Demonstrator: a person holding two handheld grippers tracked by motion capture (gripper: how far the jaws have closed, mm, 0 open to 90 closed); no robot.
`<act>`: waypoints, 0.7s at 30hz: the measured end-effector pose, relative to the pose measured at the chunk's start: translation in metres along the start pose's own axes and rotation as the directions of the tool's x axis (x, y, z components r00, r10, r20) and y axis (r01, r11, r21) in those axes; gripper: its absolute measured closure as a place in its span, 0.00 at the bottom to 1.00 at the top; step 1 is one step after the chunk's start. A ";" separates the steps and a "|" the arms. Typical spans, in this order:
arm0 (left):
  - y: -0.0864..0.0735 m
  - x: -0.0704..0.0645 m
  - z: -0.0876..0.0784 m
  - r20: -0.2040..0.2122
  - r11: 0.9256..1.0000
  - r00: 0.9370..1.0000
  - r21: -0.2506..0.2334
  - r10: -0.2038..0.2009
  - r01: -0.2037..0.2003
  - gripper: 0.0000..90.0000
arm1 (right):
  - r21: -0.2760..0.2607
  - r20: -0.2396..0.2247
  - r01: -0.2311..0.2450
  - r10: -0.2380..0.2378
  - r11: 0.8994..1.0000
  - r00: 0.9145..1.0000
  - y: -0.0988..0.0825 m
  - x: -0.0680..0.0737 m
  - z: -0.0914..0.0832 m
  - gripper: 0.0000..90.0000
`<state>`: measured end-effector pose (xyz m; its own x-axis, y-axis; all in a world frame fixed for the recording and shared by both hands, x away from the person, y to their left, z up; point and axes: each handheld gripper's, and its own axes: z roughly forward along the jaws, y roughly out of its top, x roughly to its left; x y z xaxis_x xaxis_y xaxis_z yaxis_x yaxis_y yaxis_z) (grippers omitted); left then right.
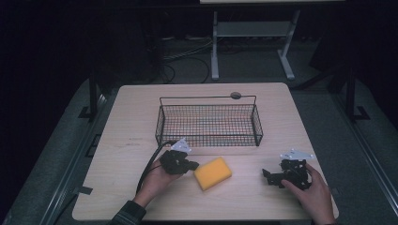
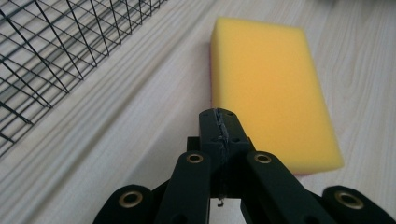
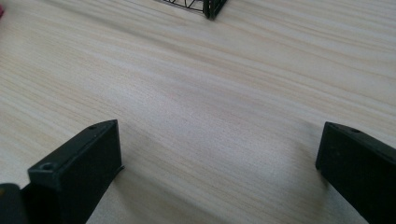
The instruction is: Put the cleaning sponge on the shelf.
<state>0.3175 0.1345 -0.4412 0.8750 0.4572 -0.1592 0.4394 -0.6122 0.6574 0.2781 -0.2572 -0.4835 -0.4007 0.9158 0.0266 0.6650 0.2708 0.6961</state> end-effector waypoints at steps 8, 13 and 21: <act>-0.007 -0.006 -0.003 0.002 1.000 1.000 0.025 -0.014 0.014 1.00 | 0.000 0.000 -0.001 0.001 1.000 1.000 0.000 0.000 0.000 0.00; -0.008 -0.006 -0.003 0.001 0.999 1.000 0.027 -0.017 0.017 1.00 | 0.000 0.000 0.000 0.000 1.000 1.000 0.000 0.000 0.000 0.00; -0.001 -0.003 -0.010 -0.014 0.999 0.999 -0.003 -0.032 0.032 0.99 | 0.000 0.000 -0.001 0.001 1.000 1.000 0.000 0.000 0.000 0.00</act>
<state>0.3125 0.1405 -0.4341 0.8576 0.4855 -0.1700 0.4667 -0.5955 0.6539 0.2780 -0.2572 -0.4835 -0.4004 0.9159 0.0272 0.6654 0.2703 0.6958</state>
